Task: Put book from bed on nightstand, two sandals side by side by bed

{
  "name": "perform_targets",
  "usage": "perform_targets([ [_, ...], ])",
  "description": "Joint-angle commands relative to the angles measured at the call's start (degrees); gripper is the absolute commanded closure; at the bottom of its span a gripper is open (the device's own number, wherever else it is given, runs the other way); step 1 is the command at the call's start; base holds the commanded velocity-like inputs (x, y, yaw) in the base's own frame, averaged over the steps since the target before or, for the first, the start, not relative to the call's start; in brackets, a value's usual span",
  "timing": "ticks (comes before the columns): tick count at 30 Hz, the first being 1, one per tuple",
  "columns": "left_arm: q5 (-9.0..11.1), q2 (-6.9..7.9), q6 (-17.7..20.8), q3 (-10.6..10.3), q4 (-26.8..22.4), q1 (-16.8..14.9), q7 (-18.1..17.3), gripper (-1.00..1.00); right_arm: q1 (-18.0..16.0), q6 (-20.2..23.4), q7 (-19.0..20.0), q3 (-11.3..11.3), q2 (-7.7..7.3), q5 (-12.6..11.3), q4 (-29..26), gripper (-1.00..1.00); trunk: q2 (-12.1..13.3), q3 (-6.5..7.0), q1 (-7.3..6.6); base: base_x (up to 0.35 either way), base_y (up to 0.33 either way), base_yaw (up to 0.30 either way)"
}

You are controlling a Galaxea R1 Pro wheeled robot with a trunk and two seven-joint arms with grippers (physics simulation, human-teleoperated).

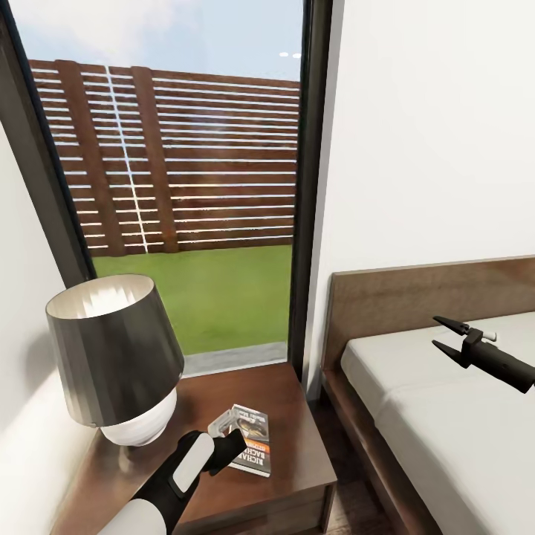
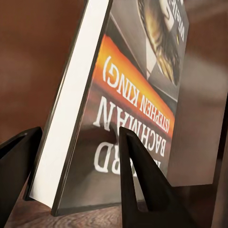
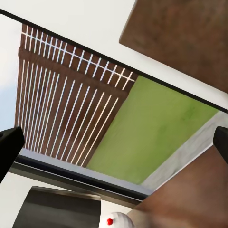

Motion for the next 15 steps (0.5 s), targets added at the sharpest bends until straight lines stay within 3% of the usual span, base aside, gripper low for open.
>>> perform_targets([
  [1,0.61,0.03,0.05,-0.20,-0.11,-0.02,0.55,1.00,-0.05,0.23,0.21,-0.14,0.02,0.15,0.03,-1.00,-0.03,-0.06,-0.01,0.000,0.000,0.000],
  [10,0.61,0.03,0.04,-0.20,-0.11,-0.02,0.55,1.00,-0.05,0.21,0.21,-0.14,0.06,0.15,0.02,-1.00,-0.03,-0.06,-0.01,0.000,0.000,0.000],
  [15,0.68,0.03,0.04,-0.18,-0.11,-0.02,0.55,1.00,-0.05,0.21,0.20,-0.14,0.07,0.15,0.03,-1.00,-2.03,-0.96,1.09,0.000,0.000,0.000],
])
